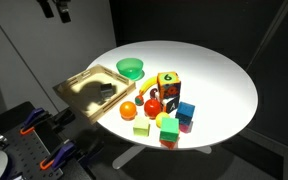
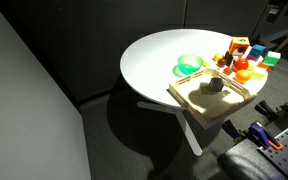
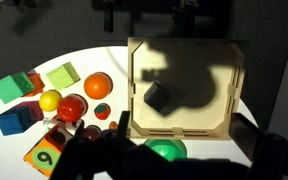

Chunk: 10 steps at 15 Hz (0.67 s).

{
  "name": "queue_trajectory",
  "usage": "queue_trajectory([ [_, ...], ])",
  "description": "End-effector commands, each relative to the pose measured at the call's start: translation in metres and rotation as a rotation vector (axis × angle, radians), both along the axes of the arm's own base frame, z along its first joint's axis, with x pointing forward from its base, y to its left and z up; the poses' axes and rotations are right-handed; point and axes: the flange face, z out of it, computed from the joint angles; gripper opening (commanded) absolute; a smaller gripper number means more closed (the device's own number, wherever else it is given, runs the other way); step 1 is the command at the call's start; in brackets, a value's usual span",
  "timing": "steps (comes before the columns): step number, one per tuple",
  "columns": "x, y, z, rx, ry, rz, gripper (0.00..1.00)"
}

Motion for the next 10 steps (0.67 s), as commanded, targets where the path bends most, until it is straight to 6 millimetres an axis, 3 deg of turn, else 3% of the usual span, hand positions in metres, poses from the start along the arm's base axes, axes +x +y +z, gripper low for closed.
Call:
queue_trajectory([
  [1,0.0001,0.0001,0.0005,0.0,0.001,0.0,1.0],
  [10,0.0009,0.0001,-0.0036,0.0,0.011,0.0,1.0],
])
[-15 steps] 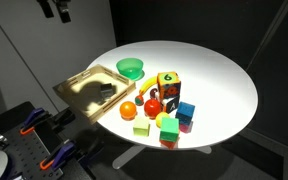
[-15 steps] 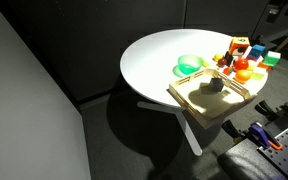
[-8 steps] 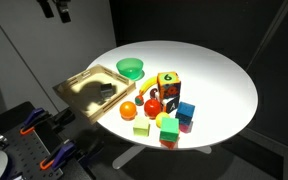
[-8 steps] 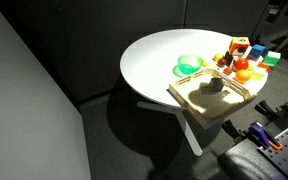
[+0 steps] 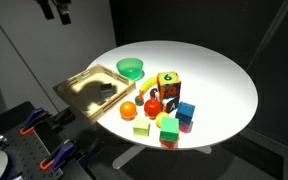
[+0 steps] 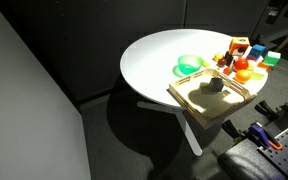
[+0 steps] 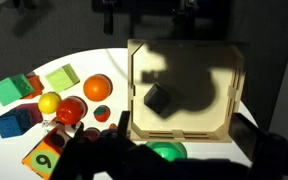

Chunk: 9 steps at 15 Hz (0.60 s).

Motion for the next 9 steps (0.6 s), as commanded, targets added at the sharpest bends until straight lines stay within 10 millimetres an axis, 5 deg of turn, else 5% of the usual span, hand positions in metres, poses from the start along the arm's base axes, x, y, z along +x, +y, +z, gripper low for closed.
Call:
queue_trajectory([
  [1,0.0002,0.0001,0.0004,0.0,0.001,0.0,1.0],
  [9,0.0002,0.0011,-0.0008,0.001,-0.005,0.002,1.0],
])
